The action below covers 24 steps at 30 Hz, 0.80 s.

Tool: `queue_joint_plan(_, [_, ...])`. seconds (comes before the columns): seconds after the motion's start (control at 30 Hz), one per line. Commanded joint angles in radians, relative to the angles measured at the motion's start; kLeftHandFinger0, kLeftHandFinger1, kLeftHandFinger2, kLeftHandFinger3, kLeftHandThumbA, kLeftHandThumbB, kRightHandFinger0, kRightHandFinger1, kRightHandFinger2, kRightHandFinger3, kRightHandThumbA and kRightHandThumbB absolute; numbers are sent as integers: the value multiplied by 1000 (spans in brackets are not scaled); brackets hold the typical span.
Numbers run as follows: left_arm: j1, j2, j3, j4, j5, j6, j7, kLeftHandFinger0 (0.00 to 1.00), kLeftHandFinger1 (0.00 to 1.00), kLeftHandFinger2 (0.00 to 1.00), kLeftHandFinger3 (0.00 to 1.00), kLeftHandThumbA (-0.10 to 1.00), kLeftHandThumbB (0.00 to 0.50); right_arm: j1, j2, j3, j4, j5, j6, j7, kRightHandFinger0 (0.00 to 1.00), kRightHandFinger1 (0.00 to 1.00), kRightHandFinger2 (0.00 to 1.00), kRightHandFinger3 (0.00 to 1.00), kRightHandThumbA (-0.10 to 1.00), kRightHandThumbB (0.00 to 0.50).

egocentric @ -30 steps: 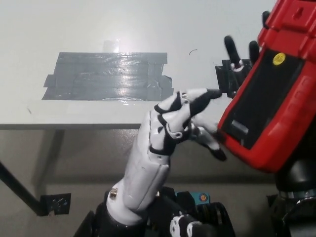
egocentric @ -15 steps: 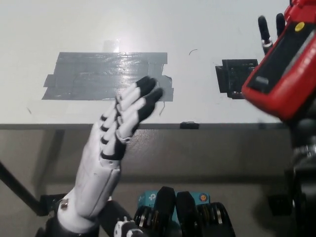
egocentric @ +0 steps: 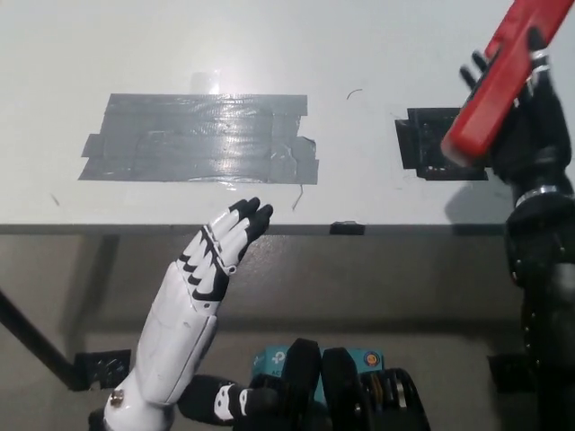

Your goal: The robot first picks the multimeter with right hand and then unfolds the black stand on the back of it using left hand

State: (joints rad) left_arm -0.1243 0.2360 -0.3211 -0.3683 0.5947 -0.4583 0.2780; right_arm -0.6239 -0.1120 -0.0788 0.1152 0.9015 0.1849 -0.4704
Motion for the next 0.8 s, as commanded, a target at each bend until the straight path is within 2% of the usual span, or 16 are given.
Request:
queue_joint_plan(0.0, [45, 80, 14, 66, 48, -12, 69, 1000, 1000, 1000, 1000, 1000, 207, -318, -168, 233, 335, -690, -224, -33, 0, 2, 440, 307, -100, 217])
queue_joint_plan(0.03, [43, 90, 5, 92, 54, -12, 91, 1000, 1000, 1000, 1000, 1000, 201, -344, -178, 259, 370, -709, -203, -41, 0, 5, 460, 425, -100, 220])
queue_joint_plan(0.1, [39, 102, 6, 135, 68, -12, 102, 1000, 1000, 1000, 1000, 1000, 210, -394, -205, 329, 457, -781, -217, -48, 0, 0, 453, 390, -100, 243])
queue_joint_plan(0.17, [39, 100, 14, 169, 77, -12, 118, 1000, 1000, 1000, 1000, 1000, 208, -441, -214, 381, 524, -812, -175, -64, 0, 0, 384, 307, -100, 232])
queue_joint_plan(0.2, [42, 96, 20, 179, 82, -12, 119, 1000, 1000, 1000, 1000, 1000, 208, -462, -216, 407, 574, -836, -199, -71, 0, 1, 418, 419, -100, 226])
queue_joint_plan(0.23, [42, 95, 20, 183, 84, -12, 119, 1000, 1000, 1000, 1000, 1000, 208, -469, -217, 415, 592, -840, -209, -74, 0, 0, 417, 428, -100, 224])
queue_joint_plan(0.27, [43, 96, 20, 194, 92, -12, 125, 1000, 1000, 1000, 1000, 1000, 205, -494, -220, 449, 644, -844, -187, -56, 0, 22, 461, 440, -100, 182])
queue_joint_plan(0.3, [44, 98, 20, 201, 94, -12, 126, 1000, 1000, 1000, 1000, 1000, 200, -509, -224, 478, 682, -862, -208, -49, 0, 59, 526, 551, -100, 185])
queue_joint_plan(0.33, [41, 102, 17, 213, 90, -12, 135, 1000, 1000, 1000, 1000, 1000, 199, -530, -224, 516, 733, -890, -231, -51, 0, 97, 569, 604, -100, 192])
queue_joint_plan(0.4, [41, 104, 15, 221, 88, -12, 141, 1000, 1000, 1000, 1000, 1000, 194, -548, -218, 567, 787, -930, -235, -92, 0, 130, 554, 621, -100, 218])
queue_joint_plan(0.47, [43, 104, 14, 225, 83, -12, 142, 1000, 1000, 1000, 1000, 1000, 202, -550, -216, 609, 819, -974, -260, -132, 0, 65, 476, 543, -100, 216])
queue_joint_plan(0.57, [38, 102, 17, 240, 76, -12, 154, 1000, 1000, 1000, 1000, 1000, 198, -553, -205, 666, 860, -1022, -300, -196, 0, 54, 520, 583, -100, 212])
queue_joint_plan(0.6, [37, 100, 21, 243, 77, -12, 154, 1000, 1000, 1000, 1000, 1000, 200, -549, -200, 678, 857, -1042, -310, -226, 0, 89, 572, 603, -100, 213])
queue_joint_plan(0.67, [36, 98, 27, 247, 79, -12, 153, 1000, 1000, 1000, 1000, 1000, 196, -548, -195, 695, 853, -1069, -328, -279, 0, 240, 694, 735, -100, 197])
queue_joint_plan(0.7, [35, 99, 26, 248, 79, -12, 156, 1000, 1000, 1000, 1000, 1000, 196, -548, -194, 699, 851, -1073, -333, -289, 0, 275, 716, 759, -100, 189])
queue_joint_plan(0.77, [38, 97, 29, 244, 78, -12, 151, 1000, 1000, 1000, 1000, 1000, 202, -554, -198, 737, 855, -1110, -311, -325, 802, 590, 784, 765, -100, 254])
